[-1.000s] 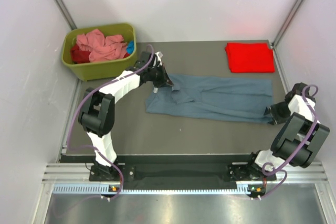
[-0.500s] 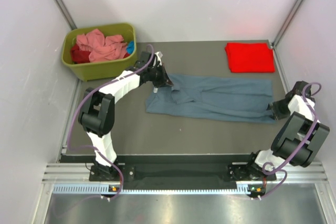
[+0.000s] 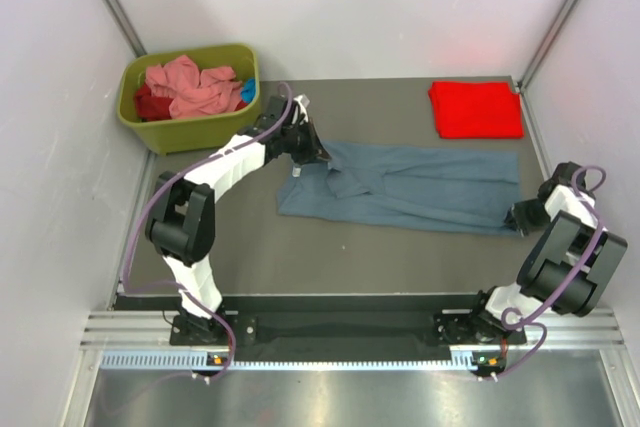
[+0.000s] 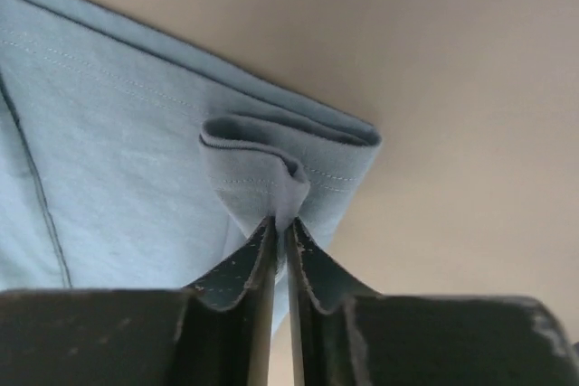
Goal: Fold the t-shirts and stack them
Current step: Fold the tshirt
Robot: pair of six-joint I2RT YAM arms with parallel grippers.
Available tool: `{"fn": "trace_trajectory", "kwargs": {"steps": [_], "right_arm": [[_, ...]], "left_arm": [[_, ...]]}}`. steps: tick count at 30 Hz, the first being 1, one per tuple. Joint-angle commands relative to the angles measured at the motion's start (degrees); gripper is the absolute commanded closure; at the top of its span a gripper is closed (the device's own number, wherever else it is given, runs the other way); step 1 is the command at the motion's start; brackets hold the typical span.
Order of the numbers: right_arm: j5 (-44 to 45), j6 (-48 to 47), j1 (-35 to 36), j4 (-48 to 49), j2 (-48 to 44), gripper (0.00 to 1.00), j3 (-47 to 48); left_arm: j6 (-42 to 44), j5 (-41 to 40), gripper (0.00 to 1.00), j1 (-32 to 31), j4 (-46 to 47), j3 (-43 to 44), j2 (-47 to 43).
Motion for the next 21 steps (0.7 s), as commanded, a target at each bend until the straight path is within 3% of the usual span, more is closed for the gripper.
{"fn": "trace_trajectory", "kwargs": {"steps": [1,3,11,21], "right_arm": [[2.50,-1.13,-0.27,-0.04,-2.92,0.91,2.45],[4.43,-2.98,-0.27,0.56,-4.07,1.00,3.25],[-0.22,-10.35,-0.10,6.27,-1.61,1.00,3.95],[2.50,-13.44,4.73,8.04,2.78,1.00,8.87]], "left_arm": [[-0.10,-2.70,1.00,-0.20,-0.01,2.82,-4.48],[0.16,-4.01,1.00,-0.20,-0.89,3.53,-5.19],[-0.19,-13.51,1.00,-0.03,-4.94,5.81,-6.07],[-0.98,-21.94,1.00,0.06,-7.40,10.12,-3.35]]}}
